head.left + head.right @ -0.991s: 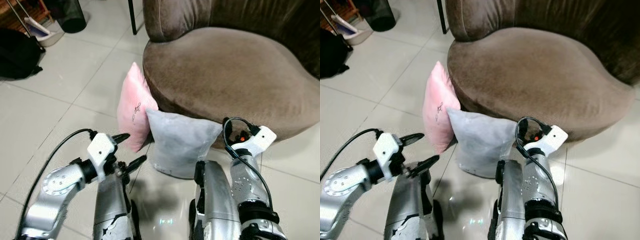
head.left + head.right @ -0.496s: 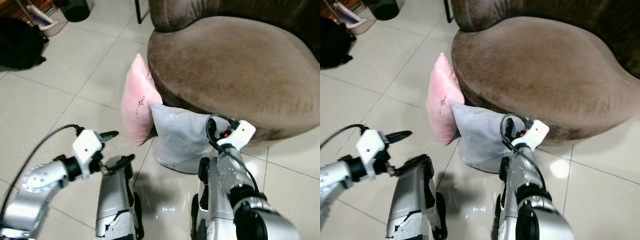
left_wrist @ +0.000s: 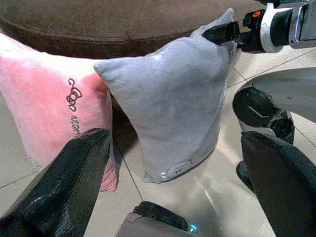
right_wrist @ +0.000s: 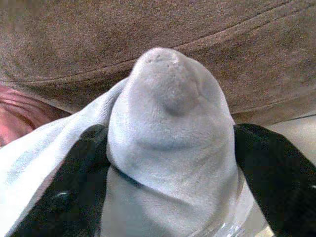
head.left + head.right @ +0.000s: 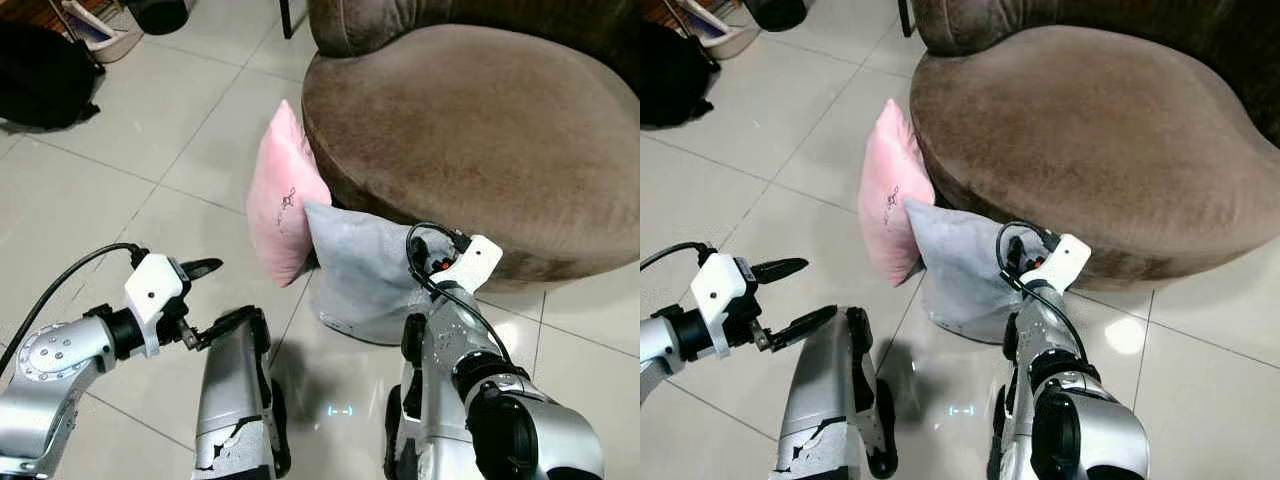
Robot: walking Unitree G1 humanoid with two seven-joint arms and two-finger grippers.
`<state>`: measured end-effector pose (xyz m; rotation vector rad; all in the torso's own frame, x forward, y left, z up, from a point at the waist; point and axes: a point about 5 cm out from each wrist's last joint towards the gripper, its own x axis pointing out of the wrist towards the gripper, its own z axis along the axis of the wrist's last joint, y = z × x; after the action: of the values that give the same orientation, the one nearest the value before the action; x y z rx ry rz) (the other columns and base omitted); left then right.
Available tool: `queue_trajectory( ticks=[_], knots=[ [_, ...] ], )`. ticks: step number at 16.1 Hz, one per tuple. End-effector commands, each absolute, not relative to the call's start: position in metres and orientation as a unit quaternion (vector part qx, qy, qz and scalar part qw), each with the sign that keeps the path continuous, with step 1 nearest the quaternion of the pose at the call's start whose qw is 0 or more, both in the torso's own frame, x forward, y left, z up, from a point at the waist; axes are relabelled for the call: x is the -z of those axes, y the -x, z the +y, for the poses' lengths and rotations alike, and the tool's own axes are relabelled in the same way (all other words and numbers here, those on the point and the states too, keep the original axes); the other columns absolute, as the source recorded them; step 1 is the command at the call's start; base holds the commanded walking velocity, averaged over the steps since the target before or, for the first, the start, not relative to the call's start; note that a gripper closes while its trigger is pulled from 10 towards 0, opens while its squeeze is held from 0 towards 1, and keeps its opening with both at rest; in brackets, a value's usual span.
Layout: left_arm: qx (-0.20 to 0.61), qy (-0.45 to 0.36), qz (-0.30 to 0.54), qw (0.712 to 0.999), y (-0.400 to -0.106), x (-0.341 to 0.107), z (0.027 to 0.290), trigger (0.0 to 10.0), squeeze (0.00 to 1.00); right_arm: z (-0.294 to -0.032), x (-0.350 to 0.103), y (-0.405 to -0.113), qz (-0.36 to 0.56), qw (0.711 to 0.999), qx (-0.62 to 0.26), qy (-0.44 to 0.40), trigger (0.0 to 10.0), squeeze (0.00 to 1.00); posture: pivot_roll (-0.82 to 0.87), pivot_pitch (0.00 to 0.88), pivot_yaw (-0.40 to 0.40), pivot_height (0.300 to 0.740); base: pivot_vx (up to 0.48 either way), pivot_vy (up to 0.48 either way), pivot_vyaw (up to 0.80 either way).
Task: Move the pillow to the sofa from floor
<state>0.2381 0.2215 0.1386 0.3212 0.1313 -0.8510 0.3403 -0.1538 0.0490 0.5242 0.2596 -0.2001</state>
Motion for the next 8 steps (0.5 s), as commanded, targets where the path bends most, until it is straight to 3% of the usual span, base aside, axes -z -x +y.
queue_trajectory(
  ticks=[1,8],
  knots=[
    [0.417,-0.154,0.071,0.893,-0.2339,-0.1383,0.2239,10.0,0.00,-0.1519,-0.0413,-0.3354,0.143,0.950,0.099,-0.260,0.0,0.00,0.33,0.312,0.059,0.500,0.000,0.000,0.00],
    [0.418,-0.151,0.071,0.893,-0.2362,-0.1372,0.2226,10.0,0.00,-0.1522,-0.0415,-0.3357,0.141,0.952,0.092,-0.254,0.0,0.00,0.33,0.309,0.058,0.500,0.000,0.000,0.00]
  ],
)
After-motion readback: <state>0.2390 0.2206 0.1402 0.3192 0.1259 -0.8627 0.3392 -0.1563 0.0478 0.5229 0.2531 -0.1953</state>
